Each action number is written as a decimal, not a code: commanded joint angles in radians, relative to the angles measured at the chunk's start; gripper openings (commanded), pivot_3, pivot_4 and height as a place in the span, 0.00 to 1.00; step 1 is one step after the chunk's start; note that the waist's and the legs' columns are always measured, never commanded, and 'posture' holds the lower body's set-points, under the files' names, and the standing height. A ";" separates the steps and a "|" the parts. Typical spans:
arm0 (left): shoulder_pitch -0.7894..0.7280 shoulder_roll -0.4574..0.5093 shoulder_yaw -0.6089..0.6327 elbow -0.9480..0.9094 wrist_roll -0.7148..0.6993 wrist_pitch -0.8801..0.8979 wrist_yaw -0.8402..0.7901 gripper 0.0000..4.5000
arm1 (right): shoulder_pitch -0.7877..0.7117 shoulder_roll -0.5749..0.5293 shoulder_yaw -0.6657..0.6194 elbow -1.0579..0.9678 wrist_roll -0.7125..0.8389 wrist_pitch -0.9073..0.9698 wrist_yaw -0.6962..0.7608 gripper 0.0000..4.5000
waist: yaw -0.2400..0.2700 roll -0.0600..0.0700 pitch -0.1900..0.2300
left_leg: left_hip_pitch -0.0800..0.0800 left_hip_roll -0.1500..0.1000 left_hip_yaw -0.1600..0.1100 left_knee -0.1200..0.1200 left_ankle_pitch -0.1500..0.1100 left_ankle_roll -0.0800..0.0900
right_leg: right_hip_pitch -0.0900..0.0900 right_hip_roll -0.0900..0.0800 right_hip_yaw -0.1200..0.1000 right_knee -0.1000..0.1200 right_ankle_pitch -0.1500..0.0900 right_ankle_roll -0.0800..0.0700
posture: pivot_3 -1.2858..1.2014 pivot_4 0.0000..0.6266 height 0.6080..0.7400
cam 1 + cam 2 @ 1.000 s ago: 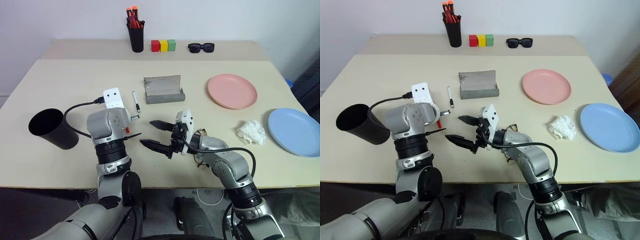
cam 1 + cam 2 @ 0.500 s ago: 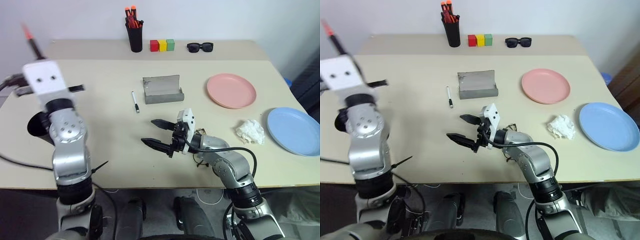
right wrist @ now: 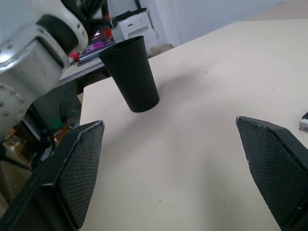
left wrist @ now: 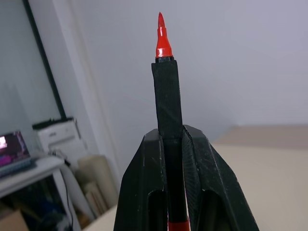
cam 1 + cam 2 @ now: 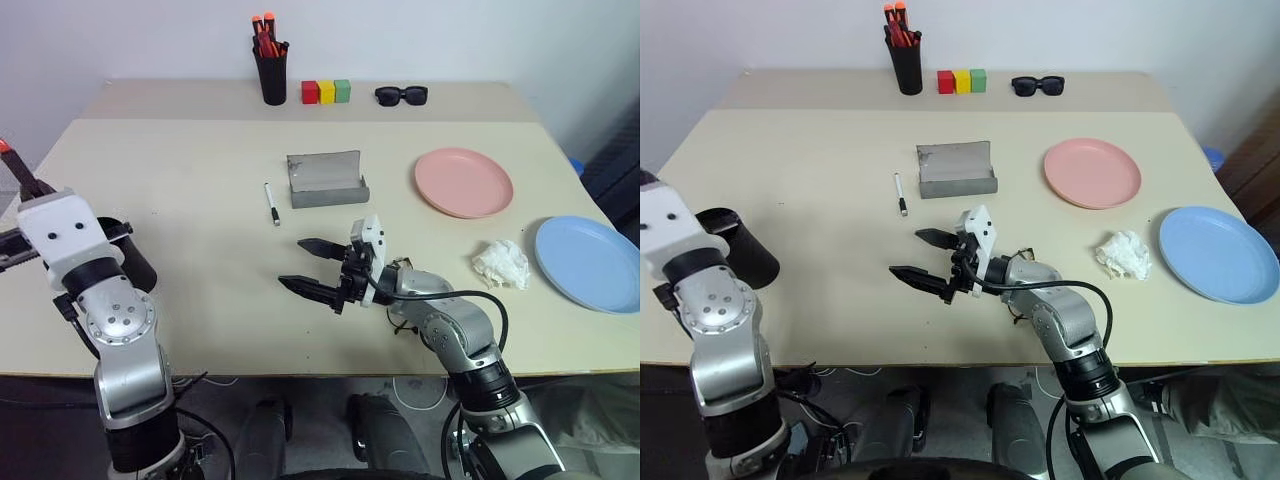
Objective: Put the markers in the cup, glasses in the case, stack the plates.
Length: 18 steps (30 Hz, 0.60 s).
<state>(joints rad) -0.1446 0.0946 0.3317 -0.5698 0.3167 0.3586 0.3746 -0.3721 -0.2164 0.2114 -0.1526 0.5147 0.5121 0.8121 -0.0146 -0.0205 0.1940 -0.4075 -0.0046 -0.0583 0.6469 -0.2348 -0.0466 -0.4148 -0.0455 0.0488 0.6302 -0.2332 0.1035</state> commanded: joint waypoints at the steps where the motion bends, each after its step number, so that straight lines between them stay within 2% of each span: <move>1: 0.017 -0.020 0.013 -0.025 -0.013 -0.023 0.004 0.00 | -0.011 0.009 -0.003 -0.026 0.005 -0.018 0.005 1.00 | -0.001 0.000 0.000 | 0.000 0.000 0.000 0.000 0.000 0.000 | 0.000 0.000 0.000 0.000 0.000 0.000 | 0.52 0.24 1.00; 5: 0.022 -0.043 0.026 -0.020 -0.024 -0.028 0.008 0.00 | -0.005 0.009 -0.003 -0.033 0.006 -0.015 0.001 1.00 | 0.000 0.000 0.000 | 0.000 0.000 0.000 0.000 0.000 0.000 | 0.000 0.000 0.000 0.000 0.000 0.000 | 0.52 0.24 1.00; 10: 0.015 -0.042 0.031 -0.003 -0.013 -0.027 0.021 0.50 | -0.002 0.011 -0.002 -0.038 0.006 -0.014 -0.004 1.00 | -0.001 0.000 0.000 | 0.000 0.000 0.000 0.000 0.000 0.000 | 0.000 0.000 0.000 0.000 0.000 0.000 | 0.52 0.24 1.00; 13: 0.012 -0.045 0.031 0.000 -0.018 -0.030 0.025 0.86 | -0.001 0.011 -0.002 -0.041 0.007 -0.013 -0.005 1.00 | -0.001 0.000 0.000 | 0.000 0.000 0.000 0.000 0.000 0.000 | 0.000 0.000 0.000 0.000 0.000 0.000 | 0.52 0.24 1.00; 18: -0.001 -0.049 0.026 0.007 -0.030 -0.037 0.027 0.86 | -0.002 0.011 -0.001 -0.039 0.007 -0.013 -0.004 1.00 | 0.000 0.000 0.000 | 0.000 0.000 0.000 0.000 0.000 0.000 | 0.000 0.000 0.000 0.000 0.000 0.000 | 0.52 0.24 1.00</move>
<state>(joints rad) -0.1282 0.0398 0.3491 -0.5473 0.2915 0.3437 0.3961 -0.3705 -0.2146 0.2120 -0.1533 0.5146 0.5122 0.8080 -0.0151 -0.0206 0.1940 -0.4075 -0.0046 -0.0583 0.6469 -0.2348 -0.0466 -0.4148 -0.0455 0.0487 0.6301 -0.2333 0.1034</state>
